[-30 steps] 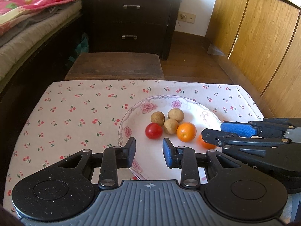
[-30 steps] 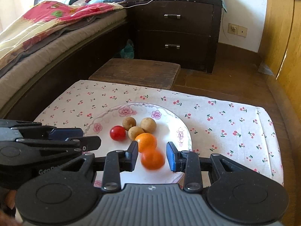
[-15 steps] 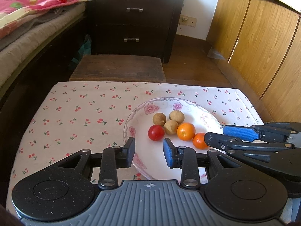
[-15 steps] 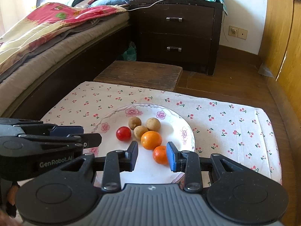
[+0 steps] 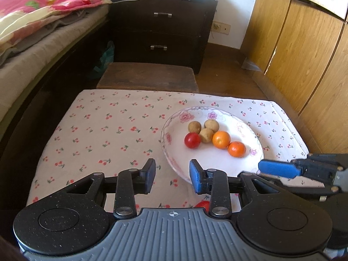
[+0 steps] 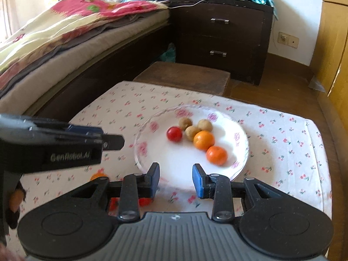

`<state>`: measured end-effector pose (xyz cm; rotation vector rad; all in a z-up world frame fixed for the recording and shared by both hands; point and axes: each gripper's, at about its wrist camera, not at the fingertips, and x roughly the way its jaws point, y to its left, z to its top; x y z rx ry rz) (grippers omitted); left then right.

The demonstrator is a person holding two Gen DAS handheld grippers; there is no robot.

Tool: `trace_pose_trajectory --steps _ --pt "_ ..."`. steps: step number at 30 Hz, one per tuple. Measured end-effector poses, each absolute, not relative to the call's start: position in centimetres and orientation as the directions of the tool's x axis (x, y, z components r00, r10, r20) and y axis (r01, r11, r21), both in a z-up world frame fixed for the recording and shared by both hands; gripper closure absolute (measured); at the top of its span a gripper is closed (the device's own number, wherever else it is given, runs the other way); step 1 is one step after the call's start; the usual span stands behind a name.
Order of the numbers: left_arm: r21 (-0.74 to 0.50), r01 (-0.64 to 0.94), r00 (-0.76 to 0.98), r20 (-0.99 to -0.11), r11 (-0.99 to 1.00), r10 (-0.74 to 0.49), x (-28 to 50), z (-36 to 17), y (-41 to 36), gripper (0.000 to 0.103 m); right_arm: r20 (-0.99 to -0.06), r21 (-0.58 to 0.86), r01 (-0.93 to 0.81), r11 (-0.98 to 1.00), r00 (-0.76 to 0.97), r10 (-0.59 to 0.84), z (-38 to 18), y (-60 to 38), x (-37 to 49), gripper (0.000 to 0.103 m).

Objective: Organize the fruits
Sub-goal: 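Withdraw both open tools from the bowl toward the remaining fruit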

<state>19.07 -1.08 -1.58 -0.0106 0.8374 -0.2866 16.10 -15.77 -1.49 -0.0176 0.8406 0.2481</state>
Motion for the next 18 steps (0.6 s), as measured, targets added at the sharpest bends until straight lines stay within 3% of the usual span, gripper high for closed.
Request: trace_pose_trajectory --steps 18 --pt "-0.101 0.271 0.630 -0.733 0.957 -0.256 16.0 -1.6 -0.6 0.057 -0.756 0.104 -0.238 0.966 0.612 0.232 -2.3 -14.7 13.6 0.069"
